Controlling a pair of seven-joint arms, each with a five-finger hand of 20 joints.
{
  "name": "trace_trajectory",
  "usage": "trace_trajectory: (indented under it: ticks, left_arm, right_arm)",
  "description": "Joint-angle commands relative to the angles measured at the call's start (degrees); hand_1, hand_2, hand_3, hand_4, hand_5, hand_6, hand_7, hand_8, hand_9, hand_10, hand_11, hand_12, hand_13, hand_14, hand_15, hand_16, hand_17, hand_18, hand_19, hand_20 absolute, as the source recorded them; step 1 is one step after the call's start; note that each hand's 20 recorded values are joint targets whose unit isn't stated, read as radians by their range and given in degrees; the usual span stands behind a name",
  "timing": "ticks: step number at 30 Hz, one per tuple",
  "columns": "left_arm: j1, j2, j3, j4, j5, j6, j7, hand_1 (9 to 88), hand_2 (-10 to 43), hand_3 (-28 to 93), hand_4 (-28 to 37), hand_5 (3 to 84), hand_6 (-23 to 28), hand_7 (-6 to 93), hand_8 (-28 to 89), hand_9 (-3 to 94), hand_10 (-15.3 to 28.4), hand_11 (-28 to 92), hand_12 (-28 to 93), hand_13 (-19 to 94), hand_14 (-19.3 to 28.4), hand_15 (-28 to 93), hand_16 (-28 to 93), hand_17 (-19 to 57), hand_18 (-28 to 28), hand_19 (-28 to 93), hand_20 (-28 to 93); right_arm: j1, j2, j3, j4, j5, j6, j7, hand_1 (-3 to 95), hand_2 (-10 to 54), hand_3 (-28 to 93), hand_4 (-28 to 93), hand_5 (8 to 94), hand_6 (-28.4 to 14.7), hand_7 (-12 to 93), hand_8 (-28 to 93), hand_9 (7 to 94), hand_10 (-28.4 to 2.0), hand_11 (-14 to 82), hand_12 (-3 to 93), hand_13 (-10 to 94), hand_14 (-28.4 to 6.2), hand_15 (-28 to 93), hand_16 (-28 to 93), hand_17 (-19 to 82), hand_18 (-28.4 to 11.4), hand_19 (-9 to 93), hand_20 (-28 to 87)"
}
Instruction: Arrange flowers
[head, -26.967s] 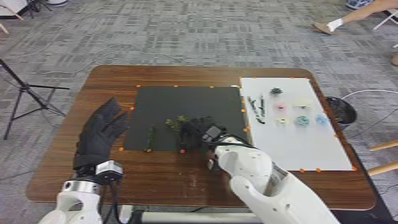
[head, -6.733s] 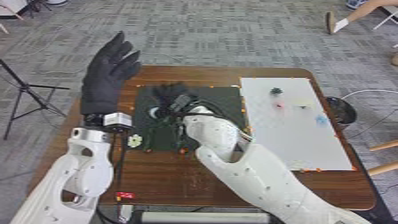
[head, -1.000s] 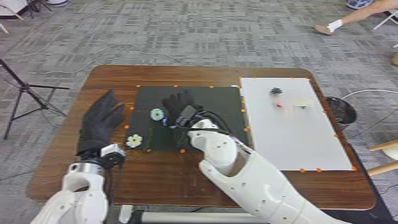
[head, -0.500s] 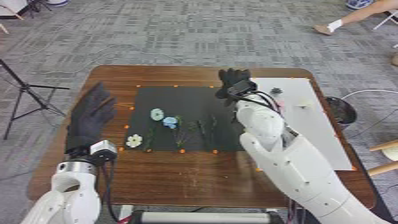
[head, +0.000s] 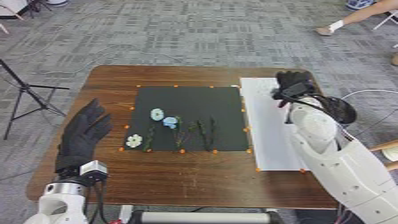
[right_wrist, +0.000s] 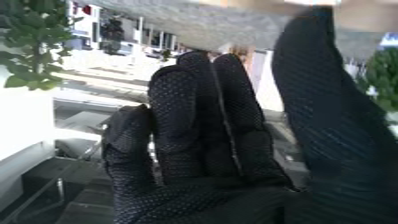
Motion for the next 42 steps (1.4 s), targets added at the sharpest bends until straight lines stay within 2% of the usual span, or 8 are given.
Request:
trace_trajectory:
  ticks: [1, 8, 18, 19, 21, 24, 29, 42]
  left_arm:
    - [0.4, -0.48, -0.29, -0.21, -0.14, 0.03, 0.45, 24.3, -1.3, 68, -27.8, 27.7, 1.7, 19.9, -10, 26.3, 11.6, 15, 17, 22, 14.7, 20, 5, -11.7, 21.3, 45, 6]
    - [0.5, -0.41, -0.33, -0.24, -0.06, -0.07, 0.71, 24.3, -1.3, 68, -27.8, 27.7, 1.7, 19.8, -10, 26.3, 11.6, 15, 17, 22, 14.7, 20, 5, -11.6, 21.2, 45, 6]
    - [0.4, -0.19, -0.19, -0.11, -0.09, 0.09, 0.99, 24.3, -1.3, 68, -27.7, 27.6, 1.7, 19.9, -11, 26.3, 11.5, 15, 17, 22, 14.7, 20, 5, -11.6, 21.2, 45, 6]
    - [0.2, -0.13, -0.09, -0.05, -0.07, 0.11, 0.98, 24.3, -1.3, 68, -27.7, 27.6, 1.7, 19.9, -11, 26.3, 11.5, 15, 17, 22, 14.7, 20, 5, -11.6, 21.2, 45, 6]
    - [-0.1, -0.05, 0.11, 0.08, 0.00, 0.14, 1.02, 24.3, -1.3, 68, -27.7, 27.7, 1.7, 19.8, -10, 26.3, 11.5, 15, 17, 22, 14.7, 20, 5, -11.7, 21.2, 45, 6]
    - [-0.1, 0.00, 0.12, 0.14, -0.01, -0.03, 1.01, 24.3, -1.3, 68, -27.7, 27.7, 1.7, 19.8, -10, 26.3, 11.6, 15, 17, 22, 14.7, 20, 5, -11.6, 21.2, 45, 6]
    - [0.1, 0.00, 0.07, 0.09, -0.07, -0.14, 1.11, 24.3, -1.3, 68, -27.7, 27.6, 1.7, 19.8, -10, 26.3, 11.5, 15, 17, 22, 14.9, 20, 5, -11.6, 21.2, 45, 6]
    - [0.3, -0.15, -0.18, 0.17, -0.06, -0.64, 0.99, 24.4, -1.2, 68, -27.9, 27.6, 1.7, 20.0, -11, 26.3, 11.6, 15, 17, 22, 14.8, 20, 5, -11.6, 21.2, 45, 6]
  right_arm:
    - [-1.0, 0.9, 0.8, 1.0, -1.2, -2.3, 0.7, 55.7, -9.5, 48, -28, 44.4, -3.4, 42, -17, 48.4, -13.2, 41.9, 26.0, 51, -10.5, 77, 29, 25, -20.2, 87, 56]
    - [-2.8, 1.4, 1.3, 0.6, -1.2, -3.5, 0.8, 55.0, -9.5, 49, -28, 47.0, -2.8, 42, -17, 51.0, -13.0, 42.1, 26.3, 52, -10.3, 77, 30, 25, -20.1, 87, 56]
    - [-3.0, 0.3, 0.3, 2.2, -2.0, -0.1, -0.9, 45.0, -9.5, 68, -28, 54.3, -0.5, 42, -18, 57.5, -11.4, 42.3, 26.4, 55, -9.4, 78, 33, 27, -19.7, 87, 56]
    - [-2.7, 0.2, 0.0, 2.5, -2.0, 0.7, -1.4, 44.6, -9.5, 69, -28, 55.1, -0.3, 42, -13, 58.7, -11.1, 42.2, 26.6, 56, -9.3, 78, 33, 27, -19.7, 87, 56]
    - [-2.5, 0.0, -0.3, 2.8, -2.3, 1.7, -2.5, 42.7, -9.5, 73, -28, 56.8, -0.2, 43, 1, 61.6, -10.0, 40.2, 30.2, 58, -9.1, 78, 34, 27, -19.8, 87, 56]
    - [-2.2, -0.3, -1.0, 3.4, -2.7, 4.0, -3.2, 45.4, -9.5, 75, -28, 58.2, 0.1, 47, 2, 68.2, -7.4, 28.7, 43.2, 60, -8.6, 77, 35, 29, -19.7, 88, 55]
    - [-2.5, -0.4, -1.4, 3.7, -2.5, 7.0, -3.9, 48.8, -9.1, 76, -28, 63.7, 1.6, 50, 3, 75.4, -6.4, 25.7, 50.4, 63, -8.3, 77, 35, 31, -19.6, 89, 55]
    - [-1.8, -0.6, -2.8, 2.4, -2.5, 9.6, -1.9, 50.0, -9.4, 80, -28, 67.2, 1.4, 50, 5, 78.3, -6.3, 28.1, 52.8, 65, -8.1, 77, 37, 33, -19.8, 91, 55]
